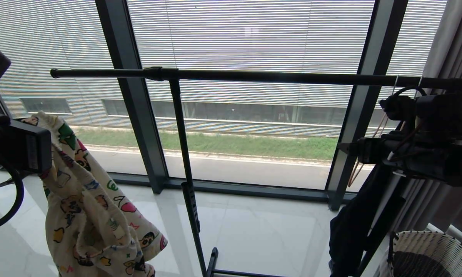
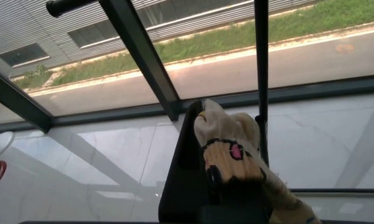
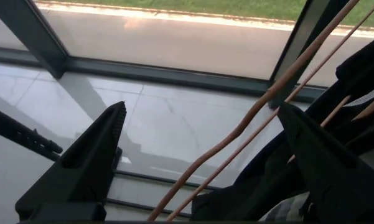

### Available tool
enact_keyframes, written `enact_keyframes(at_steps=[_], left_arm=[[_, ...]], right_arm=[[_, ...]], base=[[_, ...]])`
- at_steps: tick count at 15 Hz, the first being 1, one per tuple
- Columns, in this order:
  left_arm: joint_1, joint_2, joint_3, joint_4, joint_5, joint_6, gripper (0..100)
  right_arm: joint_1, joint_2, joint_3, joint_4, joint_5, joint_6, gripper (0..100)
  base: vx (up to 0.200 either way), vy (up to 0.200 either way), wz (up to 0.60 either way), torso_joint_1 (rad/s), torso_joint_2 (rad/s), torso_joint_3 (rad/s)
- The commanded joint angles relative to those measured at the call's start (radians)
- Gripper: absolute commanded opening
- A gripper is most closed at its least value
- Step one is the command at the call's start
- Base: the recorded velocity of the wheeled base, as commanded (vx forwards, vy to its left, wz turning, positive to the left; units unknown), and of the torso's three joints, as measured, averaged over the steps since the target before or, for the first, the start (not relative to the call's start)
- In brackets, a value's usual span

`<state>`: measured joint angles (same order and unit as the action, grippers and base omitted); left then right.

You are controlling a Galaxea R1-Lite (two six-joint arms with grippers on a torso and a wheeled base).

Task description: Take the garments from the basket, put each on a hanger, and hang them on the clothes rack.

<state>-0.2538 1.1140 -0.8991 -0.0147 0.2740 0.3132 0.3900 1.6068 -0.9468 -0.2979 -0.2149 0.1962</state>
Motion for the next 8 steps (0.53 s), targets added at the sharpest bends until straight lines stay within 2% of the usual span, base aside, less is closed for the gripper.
enact_keyframes(at_steps=[1, 5, 8], left_arm=[[-0.001, 0.003, 0.0, -0.001, 0.001, -0.002, 0], [-0.001, 0.0, 0.017, -0.001, 0.001, -0.005, 0], [0.001, -0.002, 0.019, -0.001, -0.001, -0.005, 0]], right_arm=[[-0.037, -0.01, 0.0, 0.014, -0.011, 0.0, 100], [-0.108, -0.045, 0.002, 0.059, -0.018, -0.001, 100], [-0.108, -0.044, -0.007, 0.059, -0.02, -0.004, 100]], base=[[0.0, 0.0, 0.0, 0.0, 0.0, 0.0], [0.0, 0.0, 0.0, 0.0, 0.0, 0.0], [0.0, 0.0, 0.0, 0.0, 0.0, 0.0]])
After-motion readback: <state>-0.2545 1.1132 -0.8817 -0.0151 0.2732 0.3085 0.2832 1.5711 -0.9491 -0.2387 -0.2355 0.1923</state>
